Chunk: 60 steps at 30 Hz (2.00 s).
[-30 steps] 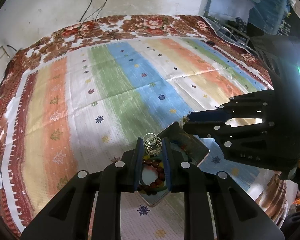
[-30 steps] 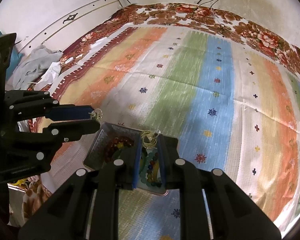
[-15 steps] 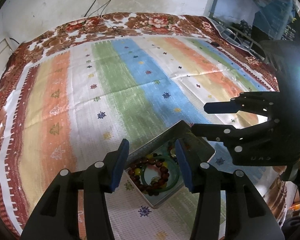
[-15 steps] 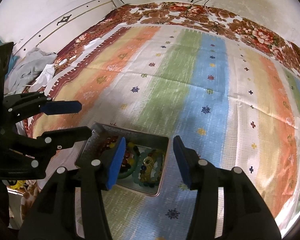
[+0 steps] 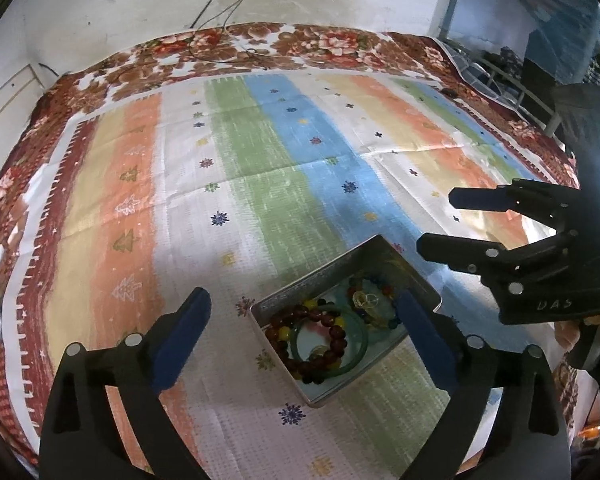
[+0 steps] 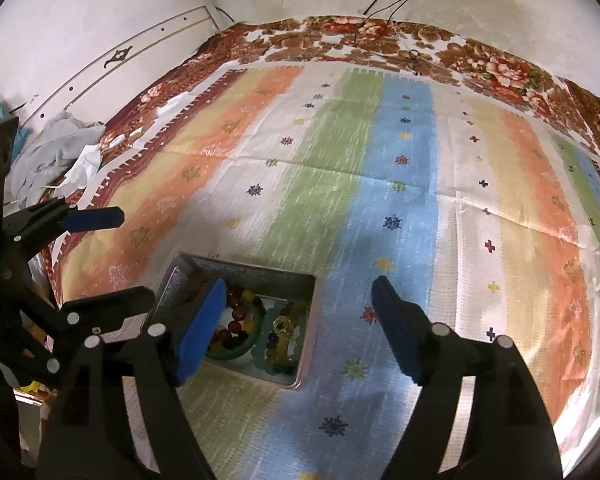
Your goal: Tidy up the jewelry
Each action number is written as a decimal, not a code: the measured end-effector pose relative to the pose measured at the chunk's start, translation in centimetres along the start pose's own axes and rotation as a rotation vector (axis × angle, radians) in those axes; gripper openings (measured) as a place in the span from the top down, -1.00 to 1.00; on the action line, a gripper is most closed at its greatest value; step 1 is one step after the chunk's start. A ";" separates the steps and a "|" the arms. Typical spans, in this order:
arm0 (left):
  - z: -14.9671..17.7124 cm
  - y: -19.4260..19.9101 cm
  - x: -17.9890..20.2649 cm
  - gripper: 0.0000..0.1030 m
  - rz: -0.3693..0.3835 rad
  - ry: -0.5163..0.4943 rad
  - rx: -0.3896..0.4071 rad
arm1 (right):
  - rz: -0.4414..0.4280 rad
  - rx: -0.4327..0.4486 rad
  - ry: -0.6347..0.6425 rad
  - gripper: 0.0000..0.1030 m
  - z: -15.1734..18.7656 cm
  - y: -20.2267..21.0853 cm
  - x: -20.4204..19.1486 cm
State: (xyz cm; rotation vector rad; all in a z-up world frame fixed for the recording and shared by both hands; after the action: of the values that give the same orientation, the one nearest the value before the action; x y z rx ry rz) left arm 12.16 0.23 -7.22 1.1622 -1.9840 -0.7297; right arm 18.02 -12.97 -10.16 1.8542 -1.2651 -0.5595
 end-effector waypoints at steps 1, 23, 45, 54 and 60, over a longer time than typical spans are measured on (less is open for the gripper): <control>0.1 0.0 0.1 -0.87 0.001 -0.001 -0.002 | 0.003 0.005 -0.006 -0.56 0.0 0.1 0.2; 0.7 0.8 0.7 -0.89 -0.024 0.003 0.022 | 0.012 0.055 0.013 -0.91 0.5 1.7 0.6; 2.5 1.3 0.4 -0.89 -0.059 0.034 0.016 | 0.026 0.045 0.003 -0.91 1.9 2.3 0.6; 3.3 2.7 1.5 -0.89 -0.083 0.035 0.055 | 0.025 0.070 0.000 -0.91 3.3 3.0 0.5; 3.8 3.4 2.0 -0.89 -0.098 0.063 0.077 | 0.008 0.093 -0.024 -0.91 3.8 4.1 0.5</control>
State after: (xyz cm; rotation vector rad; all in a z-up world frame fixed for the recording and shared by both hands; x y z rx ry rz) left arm 6.81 0.35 -6.30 1.3203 -1.9282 -0.6628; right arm 13.20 -15.56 -8.99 1.9231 -1.3338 -0.5279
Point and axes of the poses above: each gripper's, at about its wrist camera, not at the fingertips, and y roughly against the way its jaws point, x to its right, z to its underside, the point moved 4 cm from there along -y, roughly the way its jaws point, and after that the axes turned 13 degrees about z, right-handed, at the moved point
